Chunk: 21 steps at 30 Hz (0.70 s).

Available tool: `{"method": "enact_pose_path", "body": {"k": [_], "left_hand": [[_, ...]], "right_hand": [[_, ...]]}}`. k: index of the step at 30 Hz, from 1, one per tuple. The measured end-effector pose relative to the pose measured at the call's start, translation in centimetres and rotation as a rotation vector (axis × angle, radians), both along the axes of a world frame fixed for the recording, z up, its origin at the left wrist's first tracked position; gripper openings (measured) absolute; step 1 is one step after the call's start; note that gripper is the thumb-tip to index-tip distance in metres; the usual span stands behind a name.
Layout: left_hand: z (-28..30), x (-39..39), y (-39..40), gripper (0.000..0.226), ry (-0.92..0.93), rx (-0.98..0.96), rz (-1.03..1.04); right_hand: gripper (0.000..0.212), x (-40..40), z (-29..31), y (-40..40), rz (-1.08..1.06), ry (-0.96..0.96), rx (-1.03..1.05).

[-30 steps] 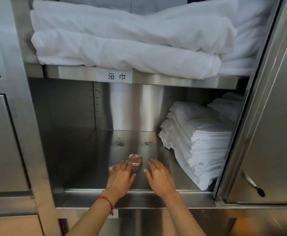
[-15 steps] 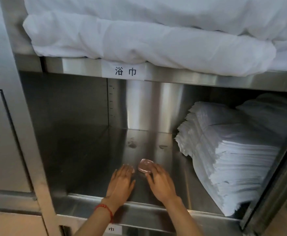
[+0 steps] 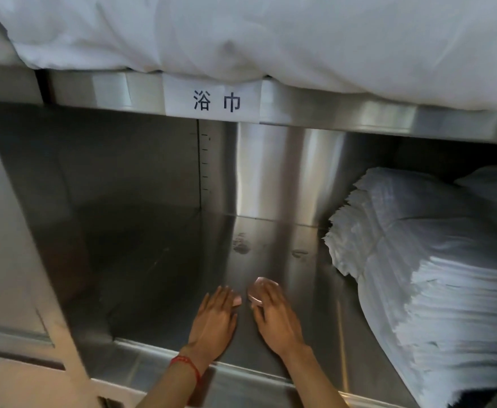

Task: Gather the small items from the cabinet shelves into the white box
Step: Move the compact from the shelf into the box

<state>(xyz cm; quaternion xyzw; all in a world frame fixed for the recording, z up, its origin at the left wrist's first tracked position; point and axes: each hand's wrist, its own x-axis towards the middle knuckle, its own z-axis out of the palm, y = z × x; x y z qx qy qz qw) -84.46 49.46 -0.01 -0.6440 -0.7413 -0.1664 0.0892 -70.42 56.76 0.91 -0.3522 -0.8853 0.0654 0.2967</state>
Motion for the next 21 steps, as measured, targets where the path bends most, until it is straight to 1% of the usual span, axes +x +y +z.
{"method": "enact_pose_path", "body": {"k": [7, 10, 13, 15, 16, 19, 21], "left_hand": [[-1.1, -0.6, 1.0, 0.045, 0.015, 0.055, 0.05], [-1.8, -0.8, 1.4, 0.029, 0.05, 0.155, 0.045], [-2.4, -1.1, 1.7, 0.052, 0.033, 0.2, 0.044], [-2.4, -1.2, 1.8, 0.055, 0.055, 0.244, 0.043], [-2.3, -1.2, 2.0, 0.053, 0.052, 0.26, 0.038], [-2.2, -1.1, 2.2, 0.033, 0.052, 0.314, 0.019], [-2.0, -0.9, 2.1, 0.03, 0.038, 0.307, 0.008]], "right_hand": [[0.042, -1.3, -1.5, 1.7, -0.043, -0.055, 0.122], [0.042, -1.7, -1.9, 2.2, -0.045, -0.057, 0.156], [0.044, -2.0, -2.4, 2.7, -0.058, -0.058, 0.175], [0.045, -2.0, -2.6, 2.8, -0.056, -0.054, 0.177], [0.045, -1.9, -2.6, 2.8, -0.056, -0.056, 0.178], [0.045, -1.8, -2.5, 2.6, -0.054, -0.062, 0.164], [0.045, -1.7, -2.7, 2.6, -0.063, -0.062, 0.152]]}}
